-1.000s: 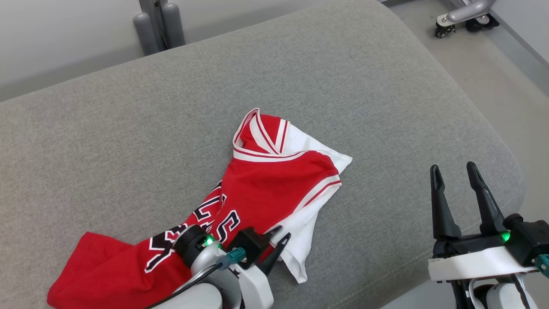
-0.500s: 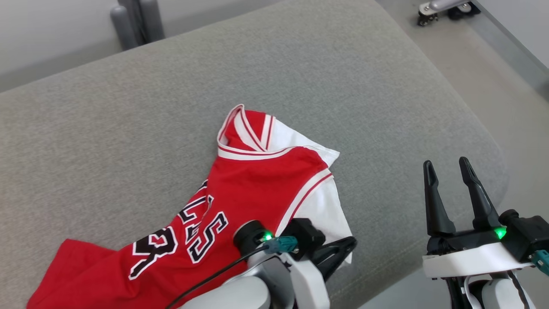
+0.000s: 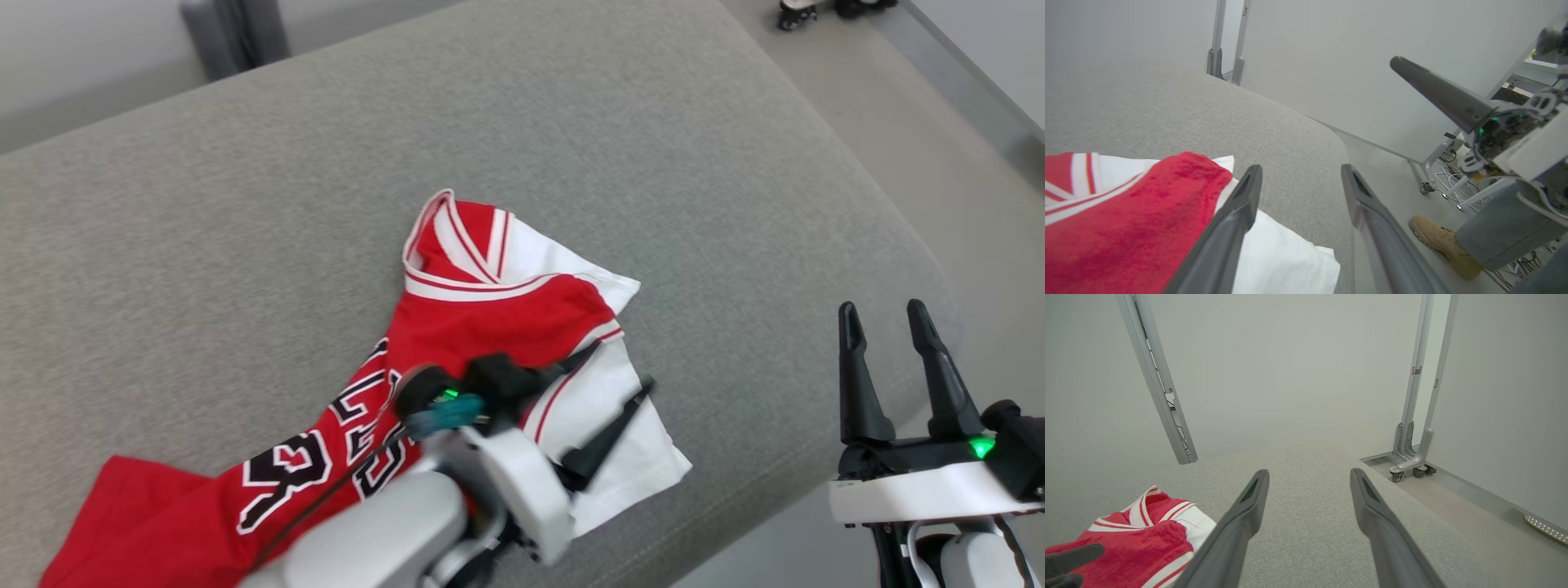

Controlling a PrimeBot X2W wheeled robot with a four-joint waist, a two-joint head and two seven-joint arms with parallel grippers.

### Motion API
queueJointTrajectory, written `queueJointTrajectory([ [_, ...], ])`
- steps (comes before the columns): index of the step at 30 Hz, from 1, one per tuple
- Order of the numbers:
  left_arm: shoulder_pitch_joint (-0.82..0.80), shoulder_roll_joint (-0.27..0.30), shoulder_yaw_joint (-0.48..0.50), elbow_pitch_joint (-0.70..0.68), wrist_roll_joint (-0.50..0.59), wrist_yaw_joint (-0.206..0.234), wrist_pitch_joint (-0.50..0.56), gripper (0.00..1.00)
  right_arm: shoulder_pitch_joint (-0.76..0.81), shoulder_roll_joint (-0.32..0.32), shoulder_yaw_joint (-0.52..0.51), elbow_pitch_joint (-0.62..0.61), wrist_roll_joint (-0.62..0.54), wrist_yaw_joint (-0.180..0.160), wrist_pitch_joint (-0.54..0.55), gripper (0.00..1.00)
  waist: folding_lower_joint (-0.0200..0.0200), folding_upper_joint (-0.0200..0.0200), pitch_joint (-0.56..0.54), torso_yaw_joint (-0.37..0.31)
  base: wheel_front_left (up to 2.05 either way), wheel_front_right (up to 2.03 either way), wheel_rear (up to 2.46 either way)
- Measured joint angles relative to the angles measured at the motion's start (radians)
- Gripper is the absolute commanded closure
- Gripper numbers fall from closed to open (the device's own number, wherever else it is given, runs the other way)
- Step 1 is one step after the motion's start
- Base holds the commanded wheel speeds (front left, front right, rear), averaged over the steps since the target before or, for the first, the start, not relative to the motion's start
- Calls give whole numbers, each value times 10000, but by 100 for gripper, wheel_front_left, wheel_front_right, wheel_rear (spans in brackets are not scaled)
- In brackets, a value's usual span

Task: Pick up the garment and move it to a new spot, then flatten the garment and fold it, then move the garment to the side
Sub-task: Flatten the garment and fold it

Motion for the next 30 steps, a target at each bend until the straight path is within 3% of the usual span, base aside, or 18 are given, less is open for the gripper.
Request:
queueJointTrajectory([
  [4,226,1152,690,-959,424,792,-802,0,70,10,-228,-176,-453,0,-2,0,0,0,-309,390,0,0,0],
  [9,1784,2525,1988,-2583,732,2313,-1214,0,217,12,-548,-506,-1062,0,0,0,0,0,-875,1029,0,0,0],
  [13,3506,2824,3507,-3791,1112,3256,-1254,0,423,2,-692,-708,-1507,0,-2,0,0,0,-1313,1727,0,0,0],
  [16,4921,2813,4539,-4071,1781,3568,-1254,0,589,12,-640,-669,-1776,2,-2,0,0,0,-1629,2272,0,0,0],
  [20,6805,2040,6268,-4031,2811,3354,-1254,0,1175,4,-675,-385,-2077,0,0,0,0,0,-2060,3227,0,0,0],
  [22,7105,1852,6583,-3960,3039,3237,-1254,0,1286,10,-675,-307,-2113,0,0,0,0,0,-2138,3416,0,0,0],
  [30,8888,656,8834,-3574,4362,1971,-1252,0,2127,12,-706,-105,-2117,0,0,0,-1,0,-2697,4610,0,0,0],
])
